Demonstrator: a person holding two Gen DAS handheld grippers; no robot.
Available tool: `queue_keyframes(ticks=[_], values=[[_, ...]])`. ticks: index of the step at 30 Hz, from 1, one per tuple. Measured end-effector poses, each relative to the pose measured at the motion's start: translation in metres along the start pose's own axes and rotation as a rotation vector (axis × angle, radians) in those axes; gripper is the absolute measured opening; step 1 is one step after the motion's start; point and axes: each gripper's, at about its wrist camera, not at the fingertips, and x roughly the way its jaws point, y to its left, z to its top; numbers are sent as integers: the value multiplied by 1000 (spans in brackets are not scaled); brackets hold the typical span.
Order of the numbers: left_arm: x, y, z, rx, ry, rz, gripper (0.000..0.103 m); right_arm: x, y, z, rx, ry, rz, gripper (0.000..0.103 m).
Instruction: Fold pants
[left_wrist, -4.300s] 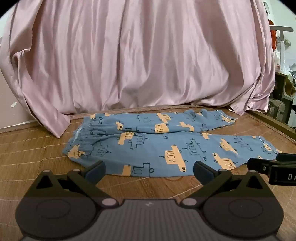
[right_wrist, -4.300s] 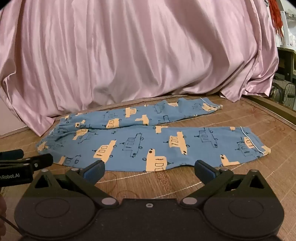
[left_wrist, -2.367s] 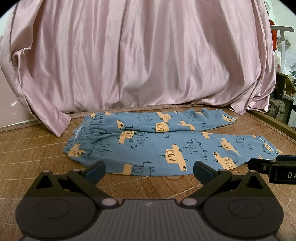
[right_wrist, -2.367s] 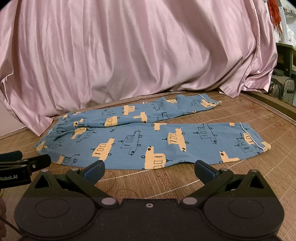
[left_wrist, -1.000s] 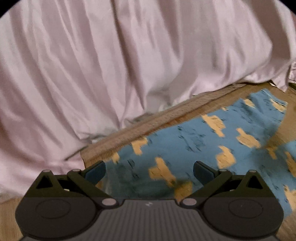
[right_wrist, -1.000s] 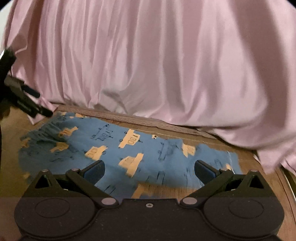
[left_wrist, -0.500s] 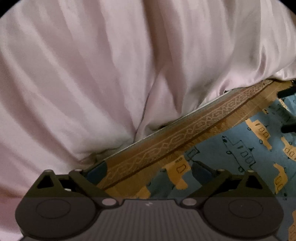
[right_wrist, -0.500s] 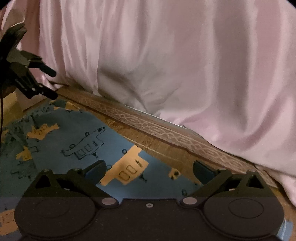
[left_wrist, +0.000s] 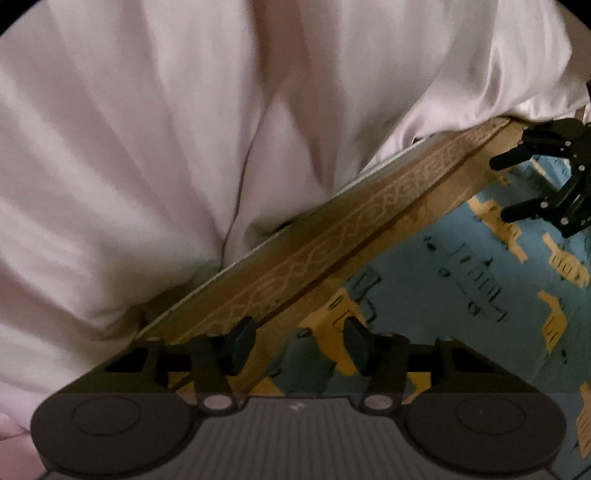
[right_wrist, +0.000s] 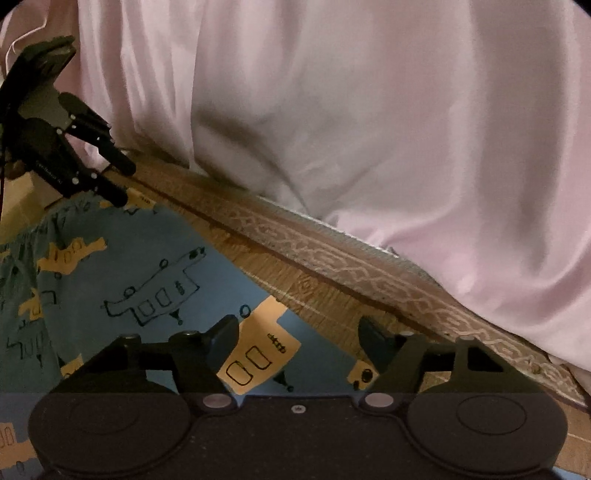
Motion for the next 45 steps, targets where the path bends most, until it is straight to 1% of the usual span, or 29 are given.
queue_keyframes(ticks=[1, 2, 3, 4, 6, 7, 8, 9, 10, 12, 13, 15, 18, 22, 25, 29, 32, 35, 38, 40, 43, 45], values=[[2, 1, 0, -4, 18, 7, 48, 1, 0, 0, 1, 7, 3, 70], [5, 3, 0, -8, 35, 10, 41, 3, -1, 0, 6, 16, 6, 69], [7, 4, 0, -14, 51, 6, 34, 5, -2, 0, 12, 24, 9, 65], [8, 5, 0, -20, 62, -3, 32, 6, -3, 0, 16, 33, 12, 64], [11, 4, 0, -30, 74, -13, 21, 9, -5, 1, 19, 53, 15, 57], [11, 2, 0, -27, 74, -9, 17, 10, -5, 1, 19, 55, 14, 55], [10, 0, 1, -19, 74, 1, 10, 10, -6, 2, 23, 56, 16, 49], [10, -1, 2, -15, 76, 10, 7, 10, -6, 2, 27, 59, 18, 41], [10, -2, 3, -12, 77, 18, 6, 10, -6, 3, 28, 62, 18, 37], [9, -2, 2, -14, 74, 39, 2, 9, -5, 3, 26, 69, 15, 24], [7, -2, 2, -20, 69, 46, 2, 8, -3, 3, 25, 73, 15, 20], [3, 0, 0, -35, 54, 62, 1, 7, 1, 1, 14, 78, 11, 3], [-6, 1, -2, -55, 15, 90, 1, 1, 11, -2, -8, 65, -21, 1], [-27, -7, -5, -44, -53, 119, 1, -23, 21, -2, -9, -5, -74, 1], [-46, -14, -8, -45, -106, 133, 1, -52, 34, -4, -34, -63, -113, 1], [-73, -23, -16, -60, -169, 144, 1, -92, 55, -10, -57, -123, -136, 1], [-102, -33, -30, -49, -230, 143, 1, -125, 77, -20, -84, -165, -156, 1], [-126, -46, -46, -20, -267, 147, 1, -153, 102, -33, -122, -173, -149, 1], [-142, -59, -61, -9, -283, 136, 1, -174, 129, -50, -137, -190, -160, 1], [-149, -72, -73, 22, -287, 134, 1, -186, 147, -62, -152, -189, -169, 1], [-150, -89, -96, 61, -274, 109, 1, -197, 169, -83, -153, -167, -176, 1], [-147, -99, -112, 84, -255, 100, 1, -197, 184, -98, -162, -148, -194, 1]])
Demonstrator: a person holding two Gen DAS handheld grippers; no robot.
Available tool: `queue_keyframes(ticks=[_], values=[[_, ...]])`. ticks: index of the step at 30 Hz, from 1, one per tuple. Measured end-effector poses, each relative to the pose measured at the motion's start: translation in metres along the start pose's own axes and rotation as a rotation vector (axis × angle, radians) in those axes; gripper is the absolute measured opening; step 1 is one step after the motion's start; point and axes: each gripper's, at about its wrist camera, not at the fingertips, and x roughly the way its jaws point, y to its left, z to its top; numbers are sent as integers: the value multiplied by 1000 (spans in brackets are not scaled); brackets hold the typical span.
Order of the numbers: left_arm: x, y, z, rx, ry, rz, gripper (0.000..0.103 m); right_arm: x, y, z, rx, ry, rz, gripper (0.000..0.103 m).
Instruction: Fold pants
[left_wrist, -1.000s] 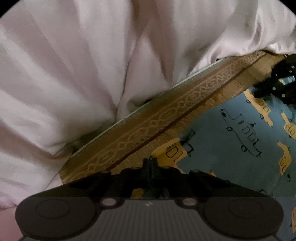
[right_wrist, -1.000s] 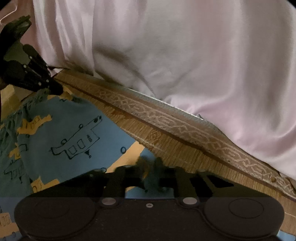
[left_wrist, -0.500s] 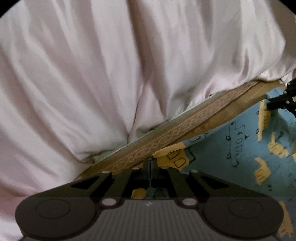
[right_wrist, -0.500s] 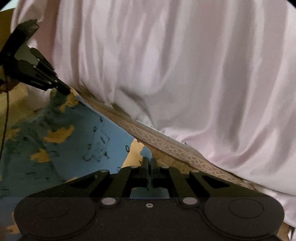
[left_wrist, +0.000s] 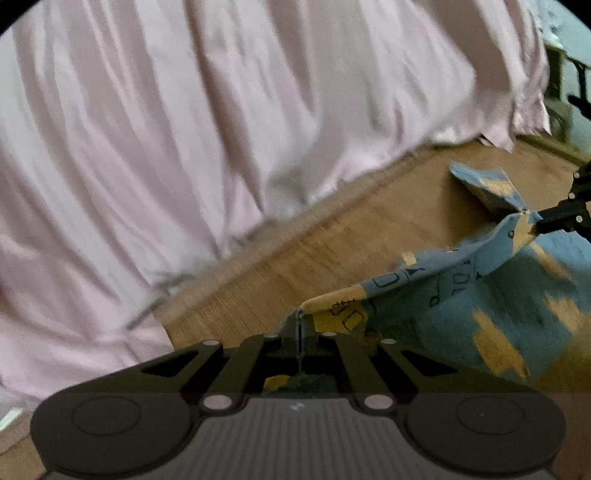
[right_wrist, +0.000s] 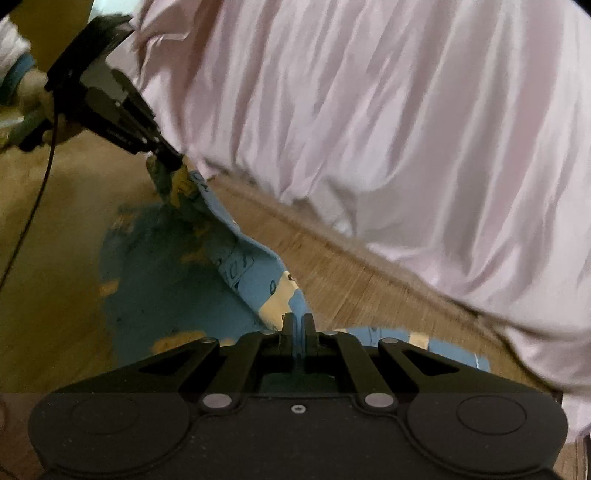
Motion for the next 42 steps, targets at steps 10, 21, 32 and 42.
queue_keyframes(ticks=[10, 21, 32, 42], values=[[4, -44, -68, 199, 49, 29, 1, 19, 61, -44, 32, 46, -125, 1], [-24, -50, -89, 352, -9, 59, 1, -17, 93, -47, -78, -13, -146, 1], [-19, -63, -113, 456, 12, 50, 1, -21, 109, -55, -129, 59, -115, 1], [-4, -62, -115, 531, 120, -68, 1, -15, 109, -65, -106, 147, -42, 1]])
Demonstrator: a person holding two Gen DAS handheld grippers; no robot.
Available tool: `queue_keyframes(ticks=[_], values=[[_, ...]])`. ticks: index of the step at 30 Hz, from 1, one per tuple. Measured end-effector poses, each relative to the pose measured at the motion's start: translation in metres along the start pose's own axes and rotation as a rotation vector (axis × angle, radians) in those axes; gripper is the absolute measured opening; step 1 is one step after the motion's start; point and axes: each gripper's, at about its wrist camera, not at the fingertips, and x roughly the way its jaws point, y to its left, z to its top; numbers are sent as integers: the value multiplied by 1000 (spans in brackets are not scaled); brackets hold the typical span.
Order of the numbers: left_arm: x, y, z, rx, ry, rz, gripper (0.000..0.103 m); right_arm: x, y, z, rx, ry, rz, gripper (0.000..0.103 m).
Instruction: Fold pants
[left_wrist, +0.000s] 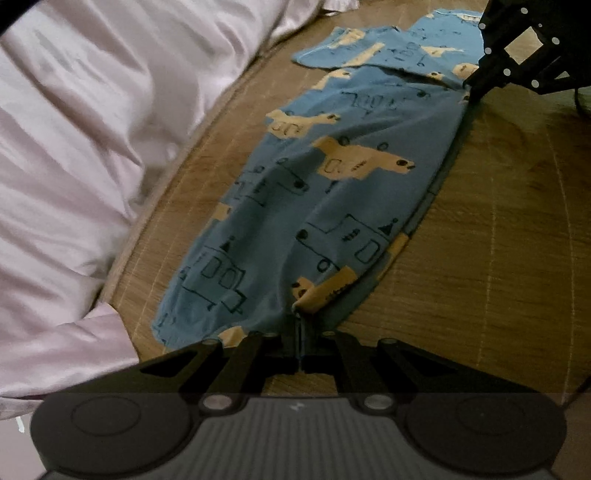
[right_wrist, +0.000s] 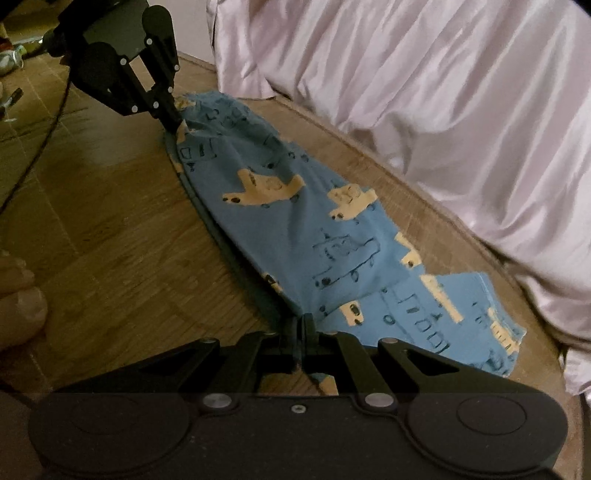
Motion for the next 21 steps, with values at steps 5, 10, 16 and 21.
queue_keyframes(ticks=[5, 10, 16, 21], values=[[-2, 2, 7, -18, 9, -29, 21, -6, -11, -1, 78, 1, 31, 33], [-21, 2, 19, -178, -68, -76, 67, -30, -25, -12, 176, 21, -15, 71], [-24, -11, 57, -388, -184, -166, 91, -58, -49, -37, 304, 54, -229, 100], [-4, -23, 101, -557, -263, -358, 94, -69, -81, -66, 457, 47, -354, 102]])
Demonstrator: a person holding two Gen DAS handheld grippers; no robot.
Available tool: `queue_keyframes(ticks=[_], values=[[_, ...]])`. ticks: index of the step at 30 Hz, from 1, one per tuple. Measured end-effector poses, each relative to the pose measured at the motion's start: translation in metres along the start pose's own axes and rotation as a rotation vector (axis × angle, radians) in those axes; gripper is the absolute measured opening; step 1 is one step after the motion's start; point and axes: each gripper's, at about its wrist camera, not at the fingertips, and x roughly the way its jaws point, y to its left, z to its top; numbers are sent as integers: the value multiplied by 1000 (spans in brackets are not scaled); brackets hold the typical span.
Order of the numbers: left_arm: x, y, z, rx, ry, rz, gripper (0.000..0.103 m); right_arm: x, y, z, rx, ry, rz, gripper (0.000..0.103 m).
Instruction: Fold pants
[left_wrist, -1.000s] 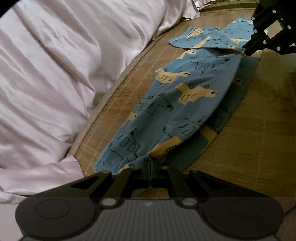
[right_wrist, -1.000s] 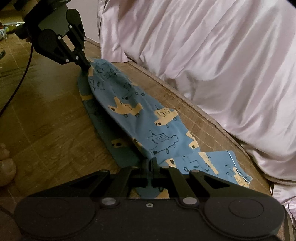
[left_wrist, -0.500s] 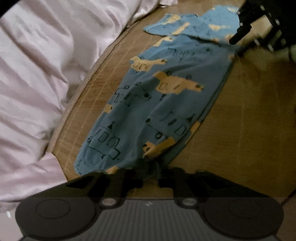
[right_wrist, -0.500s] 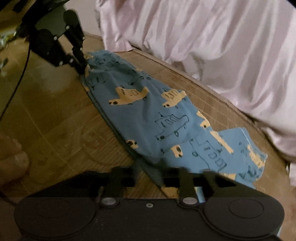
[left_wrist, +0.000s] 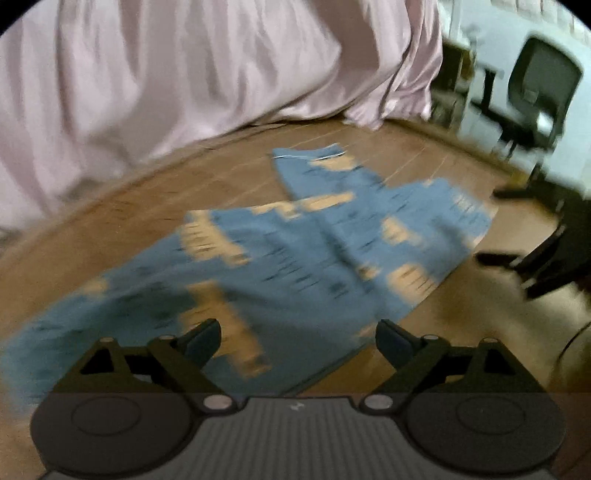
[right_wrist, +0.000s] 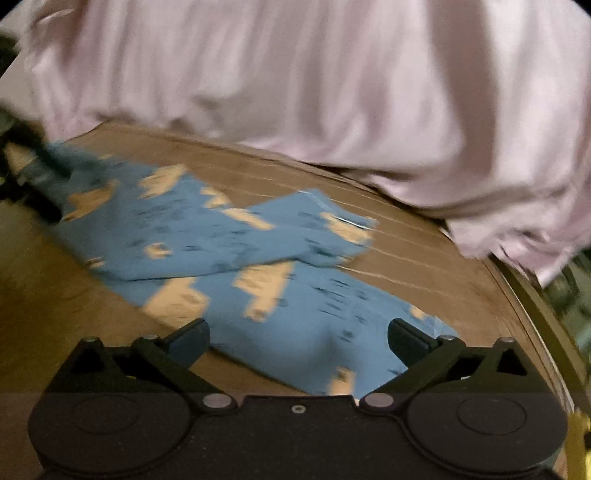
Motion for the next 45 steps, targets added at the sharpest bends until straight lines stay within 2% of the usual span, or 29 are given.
queue_keyframes(ticks=[2, 4, 6, 10, 13, 16, 18, 22, 24, 27, 30, 33, 35, 38, 41, 43, 44, 45], values=[[15, -5, 9, -50, -31, -63, 94, 2, -16, -3, 67, -4, -29, 102], [32, -12, 17, -68, -47, -83, 94, 2, -31, -7, 139, -26, -46, 102], [53, -15, 26, -96, -56, -90, 94, 3, -43, -9, 200, -40, -30, 102], [80, -10, 33, -197, -61, -119, 93, 12, -58, -10, 219, -31, 29, 102], [95, 3, 33, -282, -29, -150, 79, 32, -70, 13, 226, 11, 68, 102], [102, 13, 37, -314, -28, -170, 65, 63, -75, 61, 161, 59, 163, 102], [106, 18, 42, -349, -17, -201, 51, 86, -72, 92, 144, 89, 208, 102], [115, 25, 52, -404, 27, -224, 35, 136, -61, 147, 145, 173, 285, 97], [120, 27, 55, -423, 59, -209, 20, 165, -50, 168, 136, 241, 279, 91], [127, 29, 57, -443, 108, -173, 10, 205, -33, 185, 153, 331, 251, 78], [125, 28, 53, -469, 103, -200, 9, 236, -23, 192, 212, 397, 221, 75], [127, 25, 53, -445, 106, -194, 8, 259, -19, 194, 286, 436, 197, 75], [130, 28, 51, -459, 104, -197, 6, 272, -15, 196, 311, 452, 186, 73], [132, 32, 49, -494, 101, -212, 5, 283, -11, 196, 333, 479, 179, 65], [134, 34, 49, -502, 103, -210, 3, 284, -7, 196, 330, 463, 153, 62], [134, 35, 48, -503, 106, -206, 2, 283, -8, 195, 338, 446, 147, 53], [133, 34, 48, -499, 107, -203, 2, 281, -10, 194, 346, 438, 148, 45], [133, 33, 48, -498, 108, -198, 1, 280, -11, 193, 350, 434, 138, 30]])
